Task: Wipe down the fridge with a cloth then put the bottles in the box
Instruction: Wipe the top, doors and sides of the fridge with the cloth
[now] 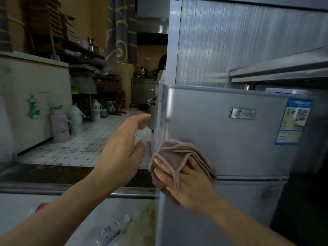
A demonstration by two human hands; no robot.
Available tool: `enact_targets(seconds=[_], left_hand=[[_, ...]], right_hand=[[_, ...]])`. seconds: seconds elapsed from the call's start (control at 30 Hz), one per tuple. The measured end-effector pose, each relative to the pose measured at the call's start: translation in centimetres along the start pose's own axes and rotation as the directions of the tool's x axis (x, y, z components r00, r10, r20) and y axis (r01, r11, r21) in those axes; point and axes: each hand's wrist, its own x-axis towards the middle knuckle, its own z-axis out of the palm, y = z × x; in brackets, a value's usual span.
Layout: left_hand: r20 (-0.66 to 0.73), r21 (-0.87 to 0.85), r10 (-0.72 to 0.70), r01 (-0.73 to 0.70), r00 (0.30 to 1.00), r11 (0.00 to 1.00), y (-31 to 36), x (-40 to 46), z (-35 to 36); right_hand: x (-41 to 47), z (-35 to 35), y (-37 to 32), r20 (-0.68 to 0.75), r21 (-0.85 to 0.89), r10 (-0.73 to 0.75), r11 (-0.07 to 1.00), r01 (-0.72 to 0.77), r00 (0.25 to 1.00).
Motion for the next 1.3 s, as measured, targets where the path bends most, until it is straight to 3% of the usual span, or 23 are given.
enact_targets(seconds=[0.1, 0.2, 0.27, 0.43, 0.53, 0.77, 0.97, 1.1, 1.17, 1.3], left_hand=[[-0.005, 0.004, 0.018, -0.018, 1.0, 1.0, 0.5, 0.2, 0.1], [-0.038, -0.008, 0.009, -0.009, 0.999, 1.0, 1.0, 1.0, 0.8], [-0.059, -0.019, -0.001, 0.0, 0.998, 1.0, 1.4, 1.4, 1.7], [-0.095, -0.053, -0.062, 0.057, 0.993, 0.997, 2.7, 1.4, 5.4], [-0.154, -0.069, -0.122, 0.112, 0.981, 0.991, 3.2, 2.0, 7.2], [-0.206, -0.075, -0.168, 0.156, 0.964, 0.985, 2.4, 2.9, 8.9], [-0.215, -0.053, -0.164, 0.156, 0.963, 0.986, 1.8, 3.1, 9.1], [-0.222, -0.054, -0.178, 0.171, 0.959, 0.984, 2.0, 3.1, 9.1], [-0.228, -0.049, -0.184, 0.178, 0.956, 0.983, 2.0, 3.0, 9.1], [-0.203, -0.073, -0.197, 0.186, 0.959, 0.98, 2.0, 3.1, 8.9]], right_hand=[[1.5, -2.0, 3.9, -0.061, -0.004, 0.114, 0.993, -0.114, 0.992], [3.7, -3.8, 8.1, -0.187, -0.035, 0.323, 0.942, -0.335, 0.928], [3.9, -3.9, 8.8, -0.209, -0.015, 0.391, 0.915, -0.403, 0.896], [-1.2, -1.5, 4.6, -0.152, -0.021, 0.399, 0.913, -0.406, 0.904], [-1.9, -1.8, 5.6, -0.157, 0.038, 0.367, 0.93, -0.365, 0.917], [-1.9, -2.8, 9.9, -0.249, 0.055, 0.478, 0.875, -0.48, 0.843], [-6.4, -2.7, 13.7, -0.326, 0.213, 0.701, 0.708, -0.673, 0.635], [-4.3, -2.6, 10.2, -0.266, 0.299, 0.812, 0.581, -0.757, 0.519], [-2.9, -2.2, 7.3, -0.219, 0.282, 0.804, 0.595, -0.752, 0.553], [-3.0, -2.0, 6.6, -0.208, 0.178, 0.625, 0.781, -0.599, 0.753]])
